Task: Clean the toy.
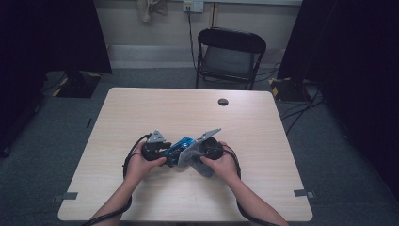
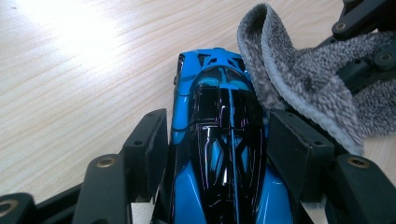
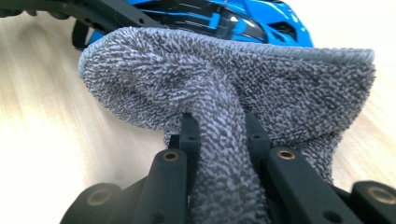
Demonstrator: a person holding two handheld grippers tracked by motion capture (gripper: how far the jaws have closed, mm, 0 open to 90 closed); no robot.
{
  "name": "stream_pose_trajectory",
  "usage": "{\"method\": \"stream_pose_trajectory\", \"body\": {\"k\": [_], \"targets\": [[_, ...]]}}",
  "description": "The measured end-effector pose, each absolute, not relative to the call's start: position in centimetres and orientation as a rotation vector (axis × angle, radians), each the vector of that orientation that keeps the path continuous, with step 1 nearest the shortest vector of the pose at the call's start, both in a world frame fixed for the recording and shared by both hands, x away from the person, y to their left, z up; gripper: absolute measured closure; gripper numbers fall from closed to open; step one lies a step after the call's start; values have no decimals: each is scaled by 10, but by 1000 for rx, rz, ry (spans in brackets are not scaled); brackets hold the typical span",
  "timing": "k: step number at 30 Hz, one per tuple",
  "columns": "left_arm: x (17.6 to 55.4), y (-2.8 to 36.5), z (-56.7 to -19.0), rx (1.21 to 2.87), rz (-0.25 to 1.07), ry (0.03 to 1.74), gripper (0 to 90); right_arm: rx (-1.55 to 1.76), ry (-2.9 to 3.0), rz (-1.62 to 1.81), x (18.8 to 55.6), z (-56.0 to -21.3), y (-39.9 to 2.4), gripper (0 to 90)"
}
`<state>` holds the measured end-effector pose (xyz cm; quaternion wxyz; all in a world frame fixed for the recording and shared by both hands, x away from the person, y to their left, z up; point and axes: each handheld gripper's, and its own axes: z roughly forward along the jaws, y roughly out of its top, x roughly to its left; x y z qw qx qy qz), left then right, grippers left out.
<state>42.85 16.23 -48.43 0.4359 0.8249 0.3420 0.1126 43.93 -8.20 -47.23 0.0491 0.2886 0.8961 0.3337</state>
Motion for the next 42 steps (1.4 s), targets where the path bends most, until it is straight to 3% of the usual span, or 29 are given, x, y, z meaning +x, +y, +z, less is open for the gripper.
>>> {"method": "stream_pose_trajectory", "body": {"k": [20,33,42], "targets": [[429,163,-484,2048,266,859,392,888,2721,1027,436,-462,-96,756],[429,162,-484,2049,269,861,391,669,2864,1043,400,-467,-52,756],[428,163,-484,2050,270,865,392,730,2848,1056,410,-473,-37,756]]}}
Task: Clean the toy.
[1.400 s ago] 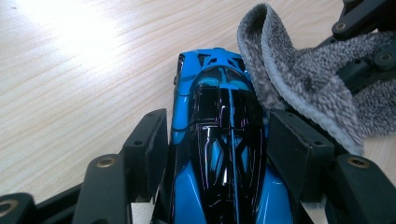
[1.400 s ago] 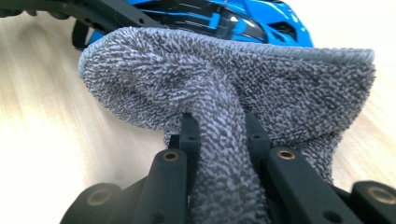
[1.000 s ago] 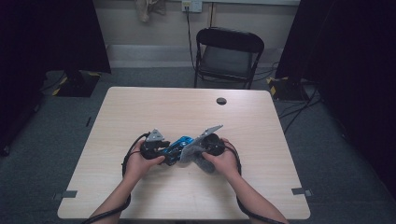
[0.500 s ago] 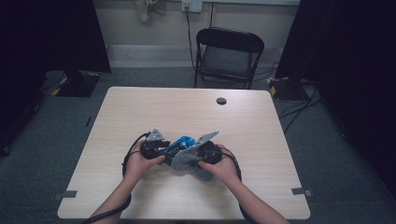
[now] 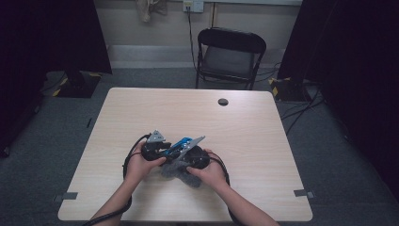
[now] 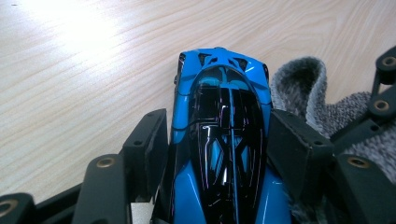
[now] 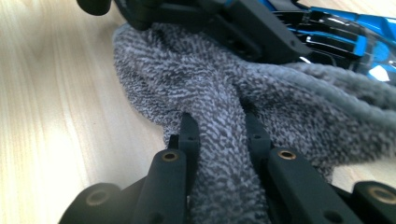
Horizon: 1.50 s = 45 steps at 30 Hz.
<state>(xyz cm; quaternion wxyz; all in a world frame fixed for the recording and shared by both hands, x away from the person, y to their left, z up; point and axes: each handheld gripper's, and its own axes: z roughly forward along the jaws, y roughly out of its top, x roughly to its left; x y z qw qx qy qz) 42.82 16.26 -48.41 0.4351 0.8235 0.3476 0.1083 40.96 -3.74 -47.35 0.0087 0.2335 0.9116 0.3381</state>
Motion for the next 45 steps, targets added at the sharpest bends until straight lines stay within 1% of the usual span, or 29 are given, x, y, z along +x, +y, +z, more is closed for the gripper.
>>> {"method": "stream_pose_trajectory", "body": {"k": [9,20,25,45], "targets": [[428,162,-484,2047,274,864,392,833,2794,1042,421,-474,-57,755],[427,163,-485,2042,278,861,392,876,2754,1017,428,-473,-67,755],[427,163,-485,2045,276,862,392,946,2719,1032,437,-474,-81,755],[427,163,-484,2047,276,860,392,971,2702,1017,443,-474,-85,755]]}}
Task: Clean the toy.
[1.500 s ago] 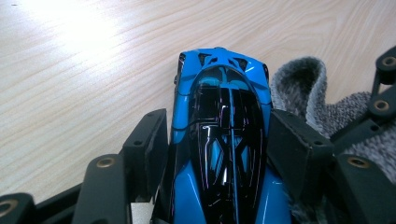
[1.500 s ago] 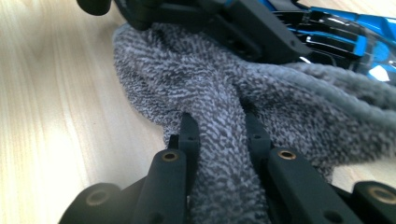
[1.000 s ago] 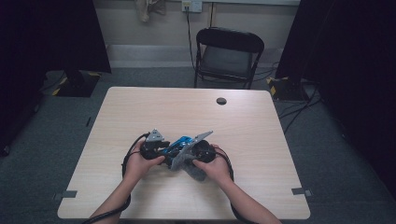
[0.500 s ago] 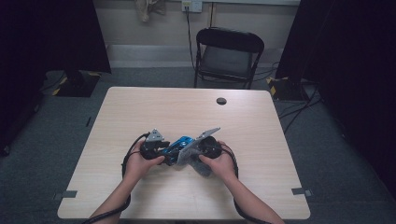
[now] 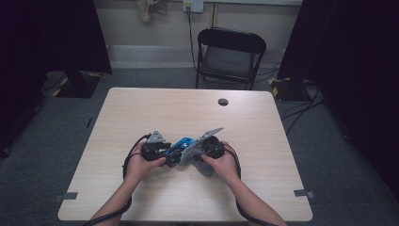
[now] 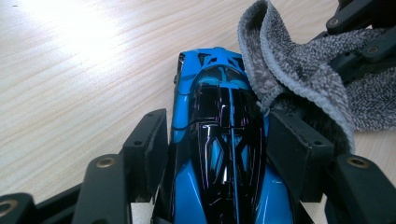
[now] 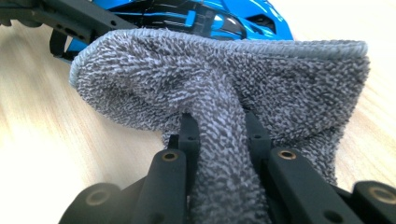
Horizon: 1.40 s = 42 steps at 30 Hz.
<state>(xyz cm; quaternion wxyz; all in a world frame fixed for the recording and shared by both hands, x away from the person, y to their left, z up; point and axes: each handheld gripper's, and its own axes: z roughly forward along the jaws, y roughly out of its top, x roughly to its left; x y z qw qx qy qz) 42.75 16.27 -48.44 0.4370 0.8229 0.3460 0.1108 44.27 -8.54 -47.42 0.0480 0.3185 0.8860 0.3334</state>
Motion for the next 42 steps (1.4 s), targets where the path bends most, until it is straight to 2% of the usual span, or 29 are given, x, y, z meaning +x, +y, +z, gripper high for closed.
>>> {"method": "stream_pose_trajectory", "body": {"k": [33,34,37,40,42], "targets": [[427,164,-485,2042,271,859,393,1071,2619,965,457,-472,-118,734],[427,164,-485,2036,271,857,392,1059,2624,973,455,-471,-119,699],[427,165,-486,2024,263,868,391,1057,2625,969,448,-471,-119,438],[427,164,-486,2027,259,880,386,1025,2602,978,441,-469,-121,306],[428,164,-487,2020,246,894,379,1012,2580,981,436,-464,-126,278]]}}
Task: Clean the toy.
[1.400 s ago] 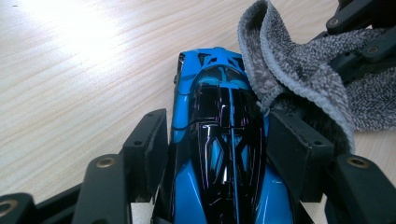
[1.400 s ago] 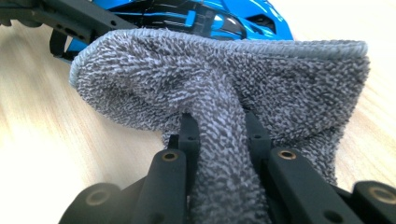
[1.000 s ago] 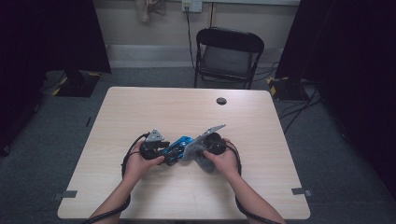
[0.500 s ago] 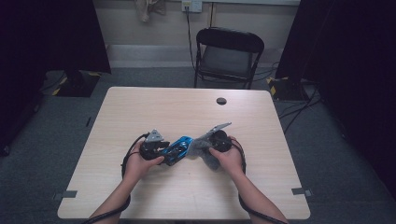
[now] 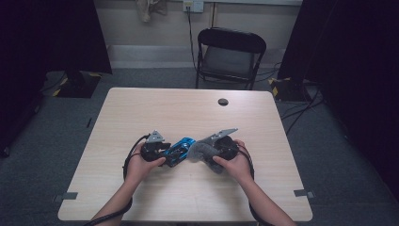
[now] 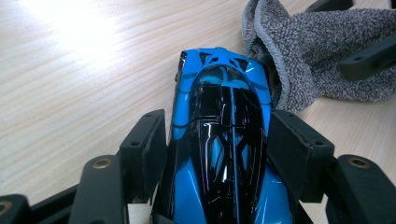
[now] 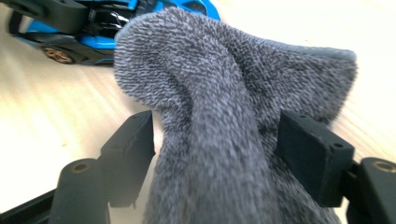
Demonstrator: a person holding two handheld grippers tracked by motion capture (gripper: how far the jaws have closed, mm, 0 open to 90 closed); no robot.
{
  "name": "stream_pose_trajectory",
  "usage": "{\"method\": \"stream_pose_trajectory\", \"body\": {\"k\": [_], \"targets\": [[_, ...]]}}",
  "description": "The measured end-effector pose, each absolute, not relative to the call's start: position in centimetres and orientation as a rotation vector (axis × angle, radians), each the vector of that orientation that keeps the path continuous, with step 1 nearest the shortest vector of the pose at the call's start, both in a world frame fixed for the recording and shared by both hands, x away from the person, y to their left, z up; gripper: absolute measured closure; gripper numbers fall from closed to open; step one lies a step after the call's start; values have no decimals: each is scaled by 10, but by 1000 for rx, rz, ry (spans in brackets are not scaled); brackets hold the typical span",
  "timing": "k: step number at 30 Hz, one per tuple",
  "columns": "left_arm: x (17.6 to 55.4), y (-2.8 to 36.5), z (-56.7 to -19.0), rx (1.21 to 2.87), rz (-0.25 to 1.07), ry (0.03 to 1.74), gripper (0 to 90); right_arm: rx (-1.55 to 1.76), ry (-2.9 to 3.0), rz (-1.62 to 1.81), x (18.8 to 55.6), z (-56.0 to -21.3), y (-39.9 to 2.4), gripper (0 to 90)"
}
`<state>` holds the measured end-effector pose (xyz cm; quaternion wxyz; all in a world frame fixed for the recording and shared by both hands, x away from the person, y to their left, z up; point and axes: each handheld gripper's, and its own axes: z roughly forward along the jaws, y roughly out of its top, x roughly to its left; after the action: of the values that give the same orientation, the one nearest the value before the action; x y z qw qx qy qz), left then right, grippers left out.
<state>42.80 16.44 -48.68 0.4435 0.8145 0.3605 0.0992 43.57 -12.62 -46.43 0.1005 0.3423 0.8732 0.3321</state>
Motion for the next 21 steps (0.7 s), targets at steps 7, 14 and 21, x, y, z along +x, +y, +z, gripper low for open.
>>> {"method": "stream_pose_trajectory", "body": {"k": [7,14,21], "targets": [[429,162,-484,2049,269,880,286,1030,2571,948,427,-462,-148,375],[427,158,-470,2026,269,842,239,1043,2612,987,426,-478,-160,680],[420,141,-447,2009,249,715,194,981,2657,1052,429,-467,-168,742]]}}
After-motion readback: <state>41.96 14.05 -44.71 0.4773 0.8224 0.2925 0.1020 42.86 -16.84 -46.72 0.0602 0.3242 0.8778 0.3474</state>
